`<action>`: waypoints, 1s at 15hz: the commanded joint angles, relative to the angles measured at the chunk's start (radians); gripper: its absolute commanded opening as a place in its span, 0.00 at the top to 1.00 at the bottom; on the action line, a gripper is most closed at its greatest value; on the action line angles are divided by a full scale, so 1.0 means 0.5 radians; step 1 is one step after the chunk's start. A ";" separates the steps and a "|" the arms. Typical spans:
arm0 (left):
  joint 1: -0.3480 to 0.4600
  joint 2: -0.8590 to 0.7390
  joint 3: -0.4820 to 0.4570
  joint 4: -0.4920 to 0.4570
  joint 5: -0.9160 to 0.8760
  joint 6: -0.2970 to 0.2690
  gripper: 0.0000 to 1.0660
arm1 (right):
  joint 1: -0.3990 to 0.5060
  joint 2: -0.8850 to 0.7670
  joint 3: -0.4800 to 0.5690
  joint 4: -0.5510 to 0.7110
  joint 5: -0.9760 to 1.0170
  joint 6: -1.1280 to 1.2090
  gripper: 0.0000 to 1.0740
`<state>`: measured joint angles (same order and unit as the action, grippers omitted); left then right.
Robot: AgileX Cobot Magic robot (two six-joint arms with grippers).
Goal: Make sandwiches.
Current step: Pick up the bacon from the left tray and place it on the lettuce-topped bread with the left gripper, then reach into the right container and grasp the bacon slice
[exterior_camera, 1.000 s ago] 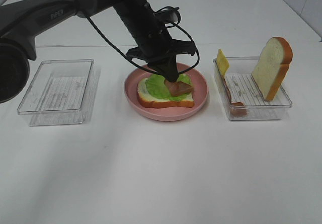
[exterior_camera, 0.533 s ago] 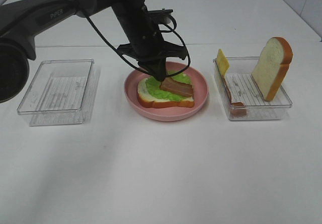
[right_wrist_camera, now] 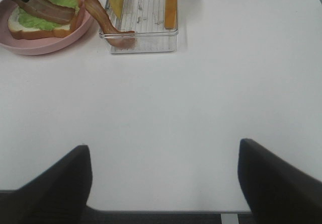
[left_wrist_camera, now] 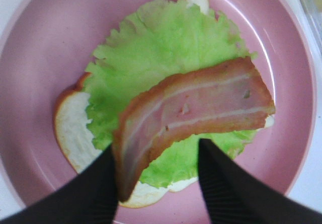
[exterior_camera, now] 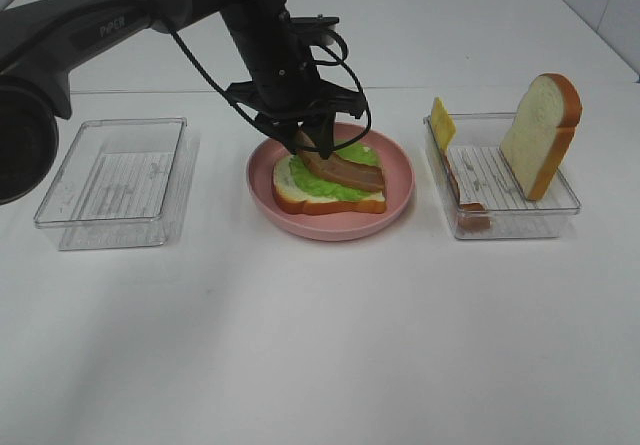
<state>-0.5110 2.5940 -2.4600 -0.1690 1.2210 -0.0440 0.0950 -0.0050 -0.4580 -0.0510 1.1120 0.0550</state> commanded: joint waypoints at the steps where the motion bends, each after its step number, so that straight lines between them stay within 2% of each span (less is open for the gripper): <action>1: 0.006 -0.078 -0.158 0.052 0.184 -0.088 0.04 | 0.000 -0.040 0.008 0.002 -0.014 -0.004 0.27; 3: 0.006 -0.140 -0.186 0.088 0.184 -0.088 0.04 | 0.000 -0.040 0.008 0.002 -0.014 -0.004 0.27; 5: 0.008 -0.212 -0.182 0.190 0.184 -0.090 0.04 | 0.000 -0.040 0.008 0.002 -0.014 -0.004 0.27; 6: 0.026 -0.308 -0.180 0.338 0.184 -0.086 0.04 | 0.000 -0.040 0.008 0.002 -0.014 -0.004 0.27; 8: 0.092 -0.386 -0.172 0.378 0.184 -0.060 0.04 | 0.000 -0.040 0.008 0.002 -0.014 -0.004 0.27; 9: 0.162 -0.448 -0.150 0.372 0.184 -0.030 0.04 | 0.000 -0.040 0.008 0.002 -0.014 -0.004 0.27; 11: 0.432 -0.616 -0.020 0.376 0.184 0.088 0.06 | 0.000 -0.040 0.008 0.002 -0.014 -0.004 0.27; 12: 0.502 -0.650 0.014 0.376 0.184 0.122 0.06 | 0.000 -0.040 0.008 0.002 -0.014 -0.004 0.27; 13: 0.648 -0.712 0.072 0.372 0.184 0.154 0.06 | 0.000 -0.040 0.008 0.002 -0.014 -0.004 0.27; 14: 0.780 -0.782 0.134 0.338 0.184 0.176 0.06 | 0.000 -0.040 0.008 0.002 -0.014 -0.004 0.27; 15: 0.962 -0.854 0.224 0.188 0.184 0.210 0.06 | 0.000 -0.040 0.008 0.002 -0.014 -0.004 0.27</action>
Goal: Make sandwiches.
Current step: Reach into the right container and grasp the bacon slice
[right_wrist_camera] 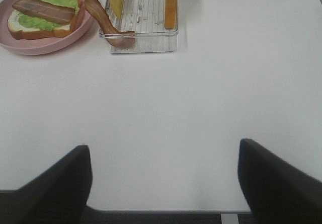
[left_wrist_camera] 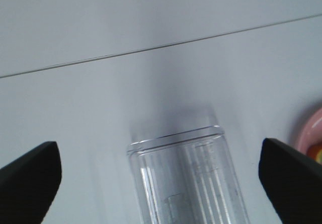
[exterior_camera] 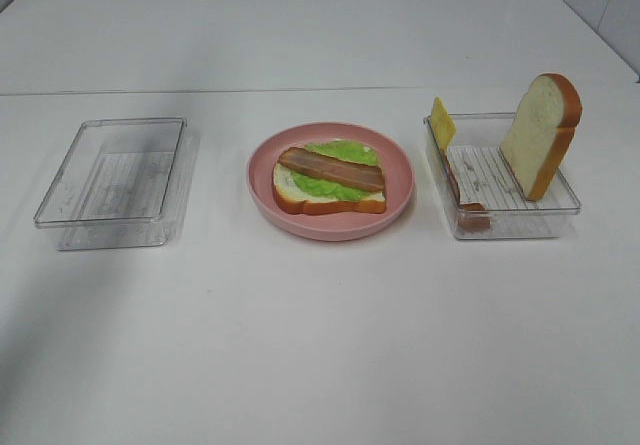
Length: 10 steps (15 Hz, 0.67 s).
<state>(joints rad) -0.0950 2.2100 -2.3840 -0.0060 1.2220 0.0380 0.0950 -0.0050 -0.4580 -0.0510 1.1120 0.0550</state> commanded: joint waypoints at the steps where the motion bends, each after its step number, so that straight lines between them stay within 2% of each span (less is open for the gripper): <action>1: 0.178 -0.104 0.100 -0.178 0.182 0.072 0.06 | 0.000 -0.040 0.008 0.002 -0.014 -0.004 0.27; 2: 0.236 -0.180 0.198 -0.226 0.182 0.112 0.06 | 0.000 -0.040 0.008 0.002 -0.014 -0.004 0.27; 3: 0.248 -0.284 0.330 -0.180 0.182 0.116 0.06 | 0.000 -0.040 0.008 0.002 -0.014 -0.004 0.27; 4: 0.240 -0.482 0.612 -0.088 0.180 0.116 0.06 | 0.000 -0.040 0.008 0.002 -0.014 -0.004 0.27; 5: 0.230 -0.550 0.732 -0.070 0.178 0.116 0.06 | 0.000 -0.040 0.008 0.002 -0.014 -0.004 0.27; 6: 0.220 -0.730 0.984 -0.034 0.162 0.116 0.06 | 0.000 -0.040 0.008 0.002 -0.014 -0.004 0.27; 7: 0.220 -1.018 1.332 -0.028 0.100 0.116 0.06 | 0.000 -0.040 0.008 0.002 -0.014 -0.004 0.27; 9: 0.220 -1.466 1.842 -0.028 0.006 0.134 0.06 | 0.000 -0.040 0.008 0.002 -0.014 -0.004 0.27; 10: 0.220 -1.562 1.932 -0.028 -0.014 0.132 0.06 | 0.000 -0.040 0.008 0.002 -0.014 -0.004 0.27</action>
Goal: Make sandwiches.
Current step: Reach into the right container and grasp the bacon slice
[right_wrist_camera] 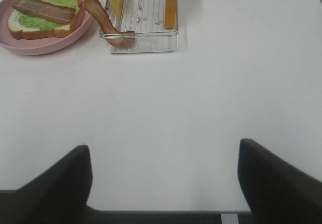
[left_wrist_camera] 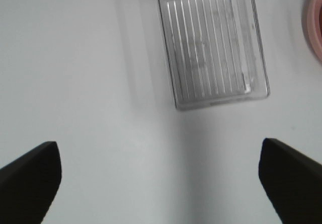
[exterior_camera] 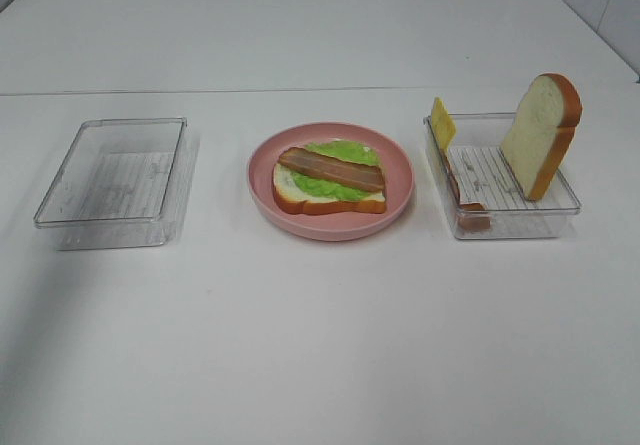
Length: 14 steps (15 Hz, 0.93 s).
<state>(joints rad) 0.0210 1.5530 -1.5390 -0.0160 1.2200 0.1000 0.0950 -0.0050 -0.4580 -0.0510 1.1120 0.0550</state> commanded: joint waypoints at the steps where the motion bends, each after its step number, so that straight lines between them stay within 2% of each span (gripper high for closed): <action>1: -0.012 -0.490 0.442 -0.008 -0.050 -0.002 0.06 | 0.000 -0.040 0.008 0.002 -0.014 -0.004 0.27; 2: -0.012 -0.814 0.680 -0.006 -0.052 -0.008 0.06 | 0.000 -0.040 0.008 0.002 -0.014 -0.004 0.27; 4: -0.012 -1.130 0.898 -0.006 -0.052 -0.008 0.06 | 0.000 -0.040 0.008 0.002 -0.014 -0.004 0.27; 5: -0.012 -1.444 1.088 -0.006 -0.078 -0.016 0.06 | 0.000 -0.040 0.008 0.002 -0.014 -0.004 0.27; 7: -0.012 -1.722 1.262 -0.006 -0.084 -0.052 0.06 | 0.000 -0.040 0.008 0.002 -0.014 -0.004 0.27; 10: -0.012 -2.286 1.630 -0.006 -0.058 -0.068 0.06 | 0.000 -0.040 0.008 0.002 -0.014 -0.004 0.27; 11: -0.012 -2.354 1.684 -0.006 -0.060 -0.068 0.06 | 0.000 -0.040 0.008 0.002 -0.014 -0.004 0.27; 12: -0.012 -2.576 1.896 -0.006 -0.106 -0.038 0.06 | 0.000 -0.040 0.008 0.002 -0.014 -0.004 0.27; 14: -0.012 -2.740 1.976 -0.042 -0.202 -0.050 0.06 | 0.000 -0.040 0.008 0.002 -0.014 -0.004 0.27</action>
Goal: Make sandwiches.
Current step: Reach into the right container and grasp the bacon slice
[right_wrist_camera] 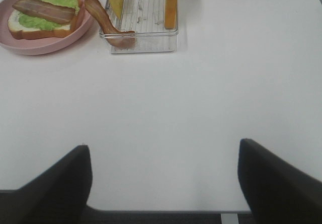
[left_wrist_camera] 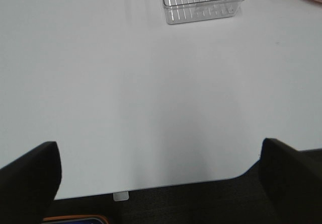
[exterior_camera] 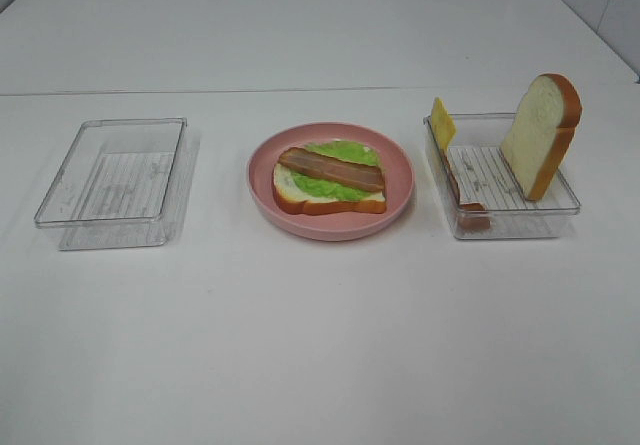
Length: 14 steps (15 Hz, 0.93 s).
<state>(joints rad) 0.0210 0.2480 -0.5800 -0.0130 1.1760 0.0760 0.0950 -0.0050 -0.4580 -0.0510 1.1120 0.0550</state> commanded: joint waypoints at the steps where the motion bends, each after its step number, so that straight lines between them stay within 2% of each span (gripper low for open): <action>1: -0.012 -0.170 0.058 -0.068 -0.154 -0.006 0.06 | 0.000 -0.040 0.008 0.002 -0.014 -0.004 0.27; 2: -0.012 -0.340 0.122 -0.162 -0.208 -0.020 0.06 | 0.000 -0.040 0.008 0.002 -0.014 -0.004 0.27; 6: -0.012 -0.560 0.126 -0.152 -0.208 -0.060 0.06 | 0.000 -0.040 0.008 0.002 -0.014 -0.004 0.27; 14: 0.002 -0.552 0.126 -0.146 -0.210 -0.090 0.06 | 0.000 -0.040 0.008 -0.064 -0.014 -0.006 0.27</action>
<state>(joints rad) 0.0220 -0.0060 -0.5190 -0.0800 1.0810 0.0400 0.0950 -0.0050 -0.4580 -0.0710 1.1120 0.0550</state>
